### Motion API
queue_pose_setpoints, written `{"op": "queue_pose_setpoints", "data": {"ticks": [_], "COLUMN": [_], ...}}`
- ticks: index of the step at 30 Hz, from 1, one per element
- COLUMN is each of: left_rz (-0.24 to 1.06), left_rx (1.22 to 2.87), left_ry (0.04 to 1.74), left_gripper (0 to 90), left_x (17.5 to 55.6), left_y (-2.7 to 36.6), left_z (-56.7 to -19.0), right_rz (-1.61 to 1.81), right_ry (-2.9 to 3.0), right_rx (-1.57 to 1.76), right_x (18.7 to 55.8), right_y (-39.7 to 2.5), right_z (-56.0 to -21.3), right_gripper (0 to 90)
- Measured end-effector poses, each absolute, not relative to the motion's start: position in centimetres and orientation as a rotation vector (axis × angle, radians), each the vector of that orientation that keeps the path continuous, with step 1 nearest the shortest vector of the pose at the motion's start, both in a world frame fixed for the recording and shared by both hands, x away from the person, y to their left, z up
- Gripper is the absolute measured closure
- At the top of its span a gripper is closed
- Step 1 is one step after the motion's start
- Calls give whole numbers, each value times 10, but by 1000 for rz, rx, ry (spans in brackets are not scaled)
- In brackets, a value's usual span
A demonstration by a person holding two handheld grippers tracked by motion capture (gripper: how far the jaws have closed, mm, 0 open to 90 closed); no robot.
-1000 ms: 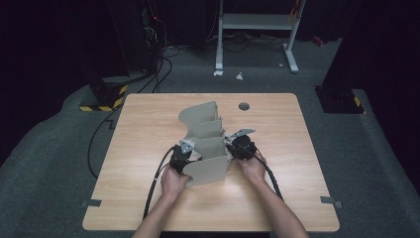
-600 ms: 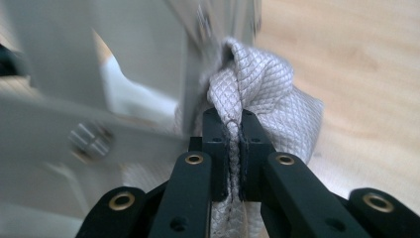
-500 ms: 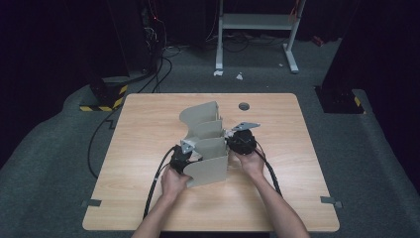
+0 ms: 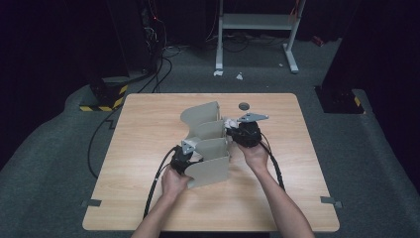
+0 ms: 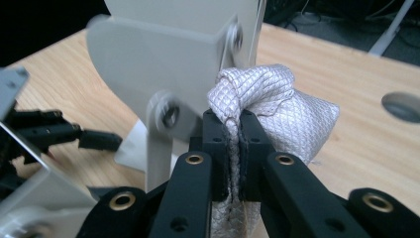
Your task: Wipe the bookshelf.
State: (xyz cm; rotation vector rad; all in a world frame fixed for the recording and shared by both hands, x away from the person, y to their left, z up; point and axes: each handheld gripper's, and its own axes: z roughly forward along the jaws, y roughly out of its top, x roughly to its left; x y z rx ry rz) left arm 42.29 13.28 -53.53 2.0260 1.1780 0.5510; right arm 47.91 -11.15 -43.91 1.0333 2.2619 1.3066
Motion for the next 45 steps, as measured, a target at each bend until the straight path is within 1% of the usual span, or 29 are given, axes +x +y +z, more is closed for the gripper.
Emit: {"op": "queue_pose_setpoints", "data": {"ticks": [6, 8, 11, 16, 18, 20, 24, 30, 45], "left_rz": [563, 564, 553, 552, 553, 554, 557, 564, 563], "left_rx": [2042, 2052, 2059, 2058, 2052, 2050, 2051, 2041, 2040], "left_ry": [1141, 1110, 1098, 1101, 1114, 1132, 1135, 1158, 1163], "left_gripper": [339, 394, 395, 394, 388, 348, 344, 308, 301], "left_x": [421, 420, 420, 420, 420, 421, 421, 421, 421], "left_y": [130, 128, 126, 126, 126, 127, 127, 127, 127], "left_z": [-535, -535, -535, -535, -535, -535, -535, -535, -535], "right_rz": [1322, 1325, 1329, 1323, 1309, 1292, 1260, 1216, 1127], "right_ry": [2249, 2242, 2235, 2247, 2267, 2288, 2328, 2386, 2446], "right_rx": [1017, 1009, 1000, 1026, 1038, 1049, 1076, 1134, 1233], "right_x": [478, 479, 479, 483, 485, 487, 490, 493, 509], "right_y": [-113, -114, -114, -116, -114, -113, -112, -112, -103], "right_z": [-428, -424, -420, -425, -429, -435, -449, -476, -513], "right_gripper": [854, 854, 854, 854, 853, 853, 854, 853, 850]}}
